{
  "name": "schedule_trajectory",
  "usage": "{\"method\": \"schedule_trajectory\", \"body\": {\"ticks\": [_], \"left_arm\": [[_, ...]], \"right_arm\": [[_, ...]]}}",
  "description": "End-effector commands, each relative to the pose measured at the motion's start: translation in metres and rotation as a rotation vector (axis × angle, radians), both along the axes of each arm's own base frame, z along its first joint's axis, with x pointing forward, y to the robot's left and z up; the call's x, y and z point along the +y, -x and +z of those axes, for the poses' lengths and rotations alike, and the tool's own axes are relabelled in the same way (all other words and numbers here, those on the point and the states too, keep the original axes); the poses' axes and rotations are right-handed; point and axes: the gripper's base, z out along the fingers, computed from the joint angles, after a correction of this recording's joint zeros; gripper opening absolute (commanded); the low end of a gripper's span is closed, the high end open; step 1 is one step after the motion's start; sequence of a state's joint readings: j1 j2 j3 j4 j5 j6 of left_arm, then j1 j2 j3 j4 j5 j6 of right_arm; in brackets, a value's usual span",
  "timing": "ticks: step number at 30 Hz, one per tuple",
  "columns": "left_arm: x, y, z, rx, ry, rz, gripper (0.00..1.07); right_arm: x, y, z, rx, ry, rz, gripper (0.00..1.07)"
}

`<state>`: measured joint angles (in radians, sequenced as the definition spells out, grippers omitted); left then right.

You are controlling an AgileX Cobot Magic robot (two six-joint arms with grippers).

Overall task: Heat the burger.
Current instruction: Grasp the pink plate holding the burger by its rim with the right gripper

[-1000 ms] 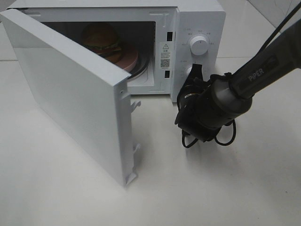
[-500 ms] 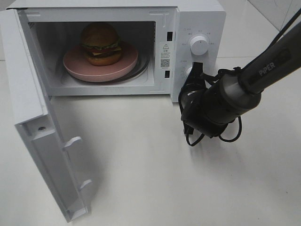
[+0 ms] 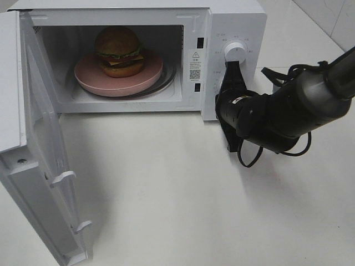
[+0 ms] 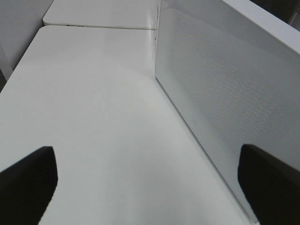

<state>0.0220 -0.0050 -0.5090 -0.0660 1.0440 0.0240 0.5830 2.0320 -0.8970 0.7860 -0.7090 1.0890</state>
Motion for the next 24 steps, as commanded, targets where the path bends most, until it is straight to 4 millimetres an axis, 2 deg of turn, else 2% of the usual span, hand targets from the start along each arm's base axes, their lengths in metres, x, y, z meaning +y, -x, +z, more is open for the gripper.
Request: {"method": "schedule_trajectory", "body": {"ticks": [1, 14, 20, 24], "left_arm": [[-0.001, 0.002, -0.001, -0.023, 0.009, -0.001, 1.00], [-0.001, 0.002, -0.001, -0.023, 0.009, -0.001, 1.00], [-0.001, 0.002, -0.001, -0.023, 0.009, -0.001, 1.00], [-0.001, 0.002, -0.001, -0.023, 0.009, -0.001, 1.00]], "right_arm": [[-0.002, 0.005, 0.006, -0.003, 0.040, 0.044, 0.00], [-0.009, 0.035, 0.024, 0.070, 0.223, 0.271, 0.02], [-0.007, 0.042, 0.037, 0.061, 0.385, 0.458, 0.03], [-0.004, 0.049, 0.046, 0.026, 0.562, 0.670, 0.04]]}}
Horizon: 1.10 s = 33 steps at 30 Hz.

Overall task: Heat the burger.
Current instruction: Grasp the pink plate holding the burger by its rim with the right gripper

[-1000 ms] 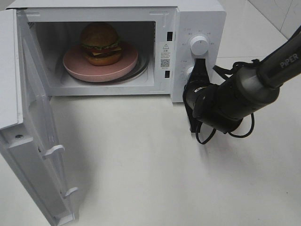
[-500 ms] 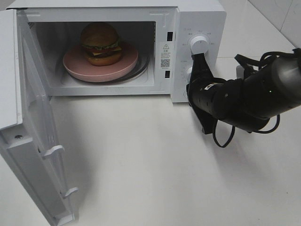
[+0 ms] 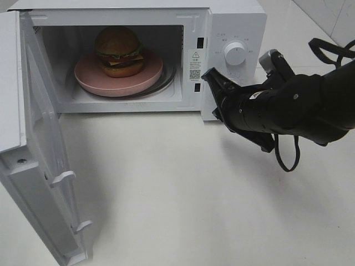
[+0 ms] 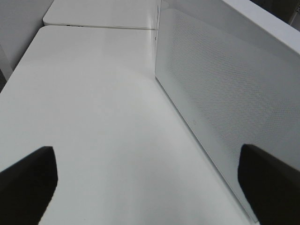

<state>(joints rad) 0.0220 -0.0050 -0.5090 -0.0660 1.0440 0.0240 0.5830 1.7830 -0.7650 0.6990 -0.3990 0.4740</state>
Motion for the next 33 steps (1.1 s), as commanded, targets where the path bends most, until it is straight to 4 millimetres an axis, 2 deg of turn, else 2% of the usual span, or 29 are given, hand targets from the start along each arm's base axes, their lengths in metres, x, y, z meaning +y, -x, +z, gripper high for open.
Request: {"method": "schedule_trajectory", "body": {"ticks": [1, 8, 14, 17, 24, 27, 29, 32, 33], "left_arm": [[-0.001, 0.002, -0.001, -0.023, 0.009, -0.001, 1.00], [-0.001, 0.002, -0.001, -0.023, 0.009, -0.001, 1.00], [-0.001, 0.002, -0.001, -0.023, 0.009, -0.001, 1.00], [-0.001, 0.002, -0.001, -0.023, 0.009, -0.001, 1.00], [-0.001, 0.002, -0.001, -0.023, 0.009, -0.001, 1.00], [-0.001, 0.002, -0.001, -0.023, 0.009, -0.001, 1.00], [-0.001, 0.002, -0.001, -0.023, 0.009, -0.001, 1.00], [-0.001, 0.002, -0.001, -0.023, 0.009, -0.001, 1.00], [-0.001, 0.002, -0.001, -0.023, 0.009, -0.001, 1.00]], "right_arm": [[0.002, 0.004, 0.007, -0.022, 0.100, 0.143, 0.04], [0.006, 0.018, 0.014, -0.006, 0.273, 0.437, 0.05], [0.004, 0.028, 0.019, 0.025, 0.374, 0.592, 0.06], [0.004, 0.030, 0.020, 0.037, 0.387, 0.612, 0.06], [0.001, 0.038, 0.026, 0.149, 0.519, 0.790, 0.08], [0.000, 0.041, 0.032, 0.188, 0.576, 0.878, 0.09], [-0.001, 0.042, 0.042, 0.219, 0.653, 1.014, 0.10], [-0.001, 0.043, 0.043, 0.228, 0.673, 1.055, 0.10], [-0.001, 0.044, 0.047, 0.225, 0.720, 1.148, 0.11]]}}
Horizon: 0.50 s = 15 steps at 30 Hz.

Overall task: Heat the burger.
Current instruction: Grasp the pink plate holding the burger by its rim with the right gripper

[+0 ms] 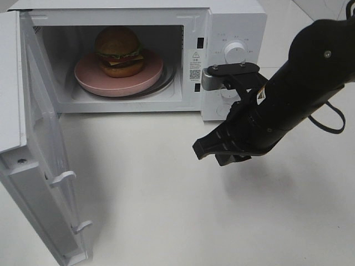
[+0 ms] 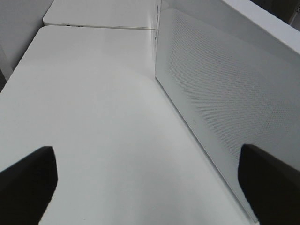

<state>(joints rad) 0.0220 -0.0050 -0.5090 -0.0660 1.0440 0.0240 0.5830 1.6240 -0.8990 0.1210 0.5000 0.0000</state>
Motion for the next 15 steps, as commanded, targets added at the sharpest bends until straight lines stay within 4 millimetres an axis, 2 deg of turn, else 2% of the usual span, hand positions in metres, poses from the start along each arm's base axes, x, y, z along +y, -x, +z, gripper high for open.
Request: {"method": "schedule_trajectory", "body": {"ticks": [1, 2, 4, 5, 7, 9, 10, 11, 12, 13, 15], "left_arm": [[-0.001, 0.002, -0.001, -0.023, 0.009, -0.001, 1.00], [-0.001, 0.002, -0.001, -0.023, 0.009, -0.001, 1.00], [-0.001, 0.002, -0.001, -0.023, 0.009, -0.001, 1.00], [-0.001, 0.002, -0.001, -0.023, 0.009, -0.001, 1.00], [-0.001, 0.002, -0.001, -0.023, 0.009, -0.001, 1.00], [-0.001, 0.002, -0.001, -0.023, 0.009, -0.001, 1.00], [-0.001, 0.002, -0.001, -0.023, 0.009, -0.001, 1.00], [-0.001, 0.002, -0.001, -0.023, 0.009, -0.001, 1.00], [-0.001, 0.002, -0.001, -0.023, 0.009, -0.001, 1.00], [-0.001, 0.002, -0.001, -0.023, 0.009, -0.001, 1.00], [-0.001, 0.002, -0.001, -0.023, 0.009, -0.001, 1.00]], "right_arm": [[-0.001, 0.001, 0.009, 0.004, 0.073, 0.183, 0.11], [-0.001, 0.001, 0.009, 0.004, 0.073, 0.183, 0.11], [0.000, 0.001, 0.015, -0.006, 0.117, 0.350, 0.13], [0.000, 0.001, 0.015, -0.006, 0.117, 0.350, 0.13], [0.001, -0.001, 0.019, -0.050, 0.150, 0.509, 0.14], [0.001, -0.002, 0.019, -0.062, 0.160, 0.556, 0.14], [0.002, -0.002, 0.020, -0.094, 0.184, 0.667, 0.15], [0.002, -0.002, 0.020, -0.094, 0.184, 0.667, 0.15], [0.002, -0.003, 0.020, -0.130, 0.211, 0.790, 0.15], [0.002, -0.003, 0.020, -0.130, 0.211, 0.790, 0.15], [0.002, -0.003, 0.021, -0.178, 0.252, 0.970, 0.16]]}}
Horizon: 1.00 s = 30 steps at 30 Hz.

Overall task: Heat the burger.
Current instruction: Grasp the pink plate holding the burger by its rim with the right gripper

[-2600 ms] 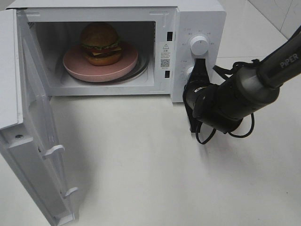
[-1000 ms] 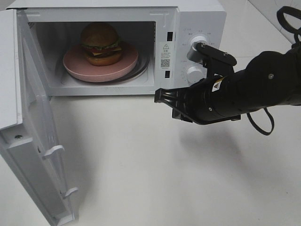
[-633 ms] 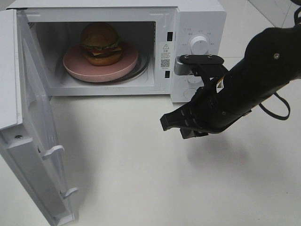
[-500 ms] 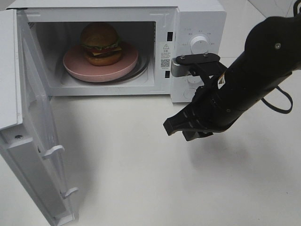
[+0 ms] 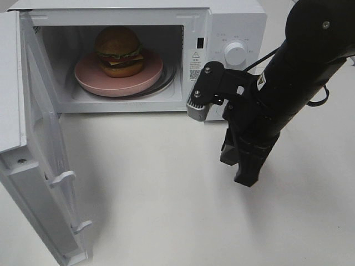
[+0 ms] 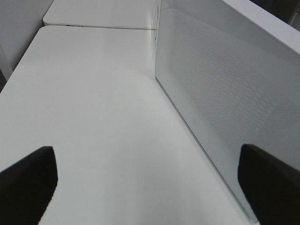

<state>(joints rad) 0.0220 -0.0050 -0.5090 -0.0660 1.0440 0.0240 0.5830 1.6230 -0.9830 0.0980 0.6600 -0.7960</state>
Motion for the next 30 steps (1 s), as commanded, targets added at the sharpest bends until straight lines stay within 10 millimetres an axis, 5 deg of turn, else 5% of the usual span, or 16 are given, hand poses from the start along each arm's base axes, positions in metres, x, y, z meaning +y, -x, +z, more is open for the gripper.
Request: {"method": "schedule_trajectory", "body": {"ticks": [1, 6, 13, 18, 19, 20, 24, 30], "left_arm": [[-0.001, 0.002, -0.001, -0.023, 0.009, -0.001, 1.00], [-0.001, 0.002, -0.001, -0.023, 0.009, -0.001, 1.00], [-0.001, 0.002, -0.001, -0.023, 0.009, -0.001, 1.00], [-0.001, 0.002, -0.001, -0.023, 0.009, -0.001, 1.00], [-0.001, 0.002, -0.001, -0.023, 0.009, -0.001, 1.00], [-0.001, 0.002, -0.001, -0.023, 0.009, -0.001, 1.00], [-0.001, 0.002, -0.001, -0.023, 0.009, -0.001, 1.00], [-0.001, 0.002, -0.001, -0.023, 0.009, -0.001, 1.00]], "right_arm": [[0.000, -0.001, 0.004, -0.051, 0.031, 0.187, 0.16], [-0.001, -0.001, 0.004, -0.118, 0.097, 0.492, 0.18], [-0.001, -0.007, 0.005, -0.204, 0.144, 0.594, 0.24], [-0.001, -0.013, 0.009, -0.288, 0.164, 0.589, 0.44], [0.000, -0.015, 0.011, -0.312, 0.153, 0.569, 0.57], [0.000, -0.015, 0.011, -0.312, 0.153, 0.569, 0.57], [0.003, -0.016, 0.012, -0.341, 0.143, 0.533, 0.84], [0.002, -0.020, 0.014, -0.382, 0.155, 0.488, 0.89]]}}
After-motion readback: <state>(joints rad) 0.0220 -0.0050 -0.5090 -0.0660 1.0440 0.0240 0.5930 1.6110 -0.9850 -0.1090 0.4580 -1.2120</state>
